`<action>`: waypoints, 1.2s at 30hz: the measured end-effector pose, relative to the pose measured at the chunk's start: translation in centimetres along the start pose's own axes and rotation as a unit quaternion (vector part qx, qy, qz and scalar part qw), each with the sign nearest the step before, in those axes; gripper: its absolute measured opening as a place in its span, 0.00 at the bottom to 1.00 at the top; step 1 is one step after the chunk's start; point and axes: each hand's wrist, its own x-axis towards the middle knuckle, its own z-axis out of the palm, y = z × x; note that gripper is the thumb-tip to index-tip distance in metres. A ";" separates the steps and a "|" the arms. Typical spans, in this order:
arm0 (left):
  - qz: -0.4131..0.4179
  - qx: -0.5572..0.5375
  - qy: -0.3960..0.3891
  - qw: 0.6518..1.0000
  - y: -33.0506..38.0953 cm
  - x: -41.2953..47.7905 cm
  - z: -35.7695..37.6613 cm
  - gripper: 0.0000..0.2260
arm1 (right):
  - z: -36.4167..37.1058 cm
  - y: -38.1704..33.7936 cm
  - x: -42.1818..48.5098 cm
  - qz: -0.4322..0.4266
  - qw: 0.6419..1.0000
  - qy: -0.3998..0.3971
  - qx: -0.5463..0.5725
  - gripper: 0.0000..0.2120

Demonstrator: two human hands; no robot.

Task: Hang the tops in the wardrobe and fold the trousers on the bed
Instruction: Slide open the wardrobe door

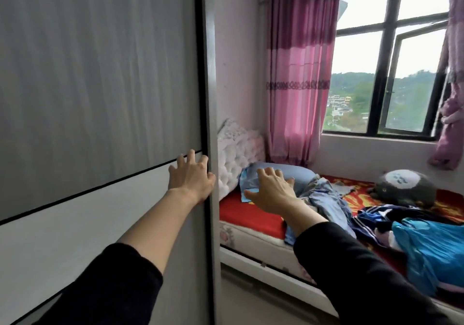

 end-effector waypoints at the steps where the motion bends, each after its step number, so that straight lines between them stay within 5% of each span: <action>1: -0.009 0.002 0.013 1.000 0.0 1.4 0.7 0.22 | 0.7 0.1 2.0 -0.018 1.000 -0.002 0.006 0.32; 10: -0.068 0.086 0.121 0.987 -1.8 12.0 3.7 0.24 | 4.6 -0.8 18.2 -0.170 0.983 0.022 0.067 0.35; 19: -0.070 0.219 0.216 0.949 -8.5 15.8 3.2 0.26 | 5.9 -8.1 28.0 -0.314 0.929 0.111 0.159 0.44; 29: -0.094 0.375 0.228 0.894 -13.7 16.8 6.9 0.35 | 9.0 -12.3 33.4 -0.514 0.834 0.199 0.036 0.50; 36: -0.080 0.432 0.267 0.858 -15.9 16.3 7.3 0.36 | 11.3 -13.6 35.4 -0.542 0.804 0.237 0.059 0.52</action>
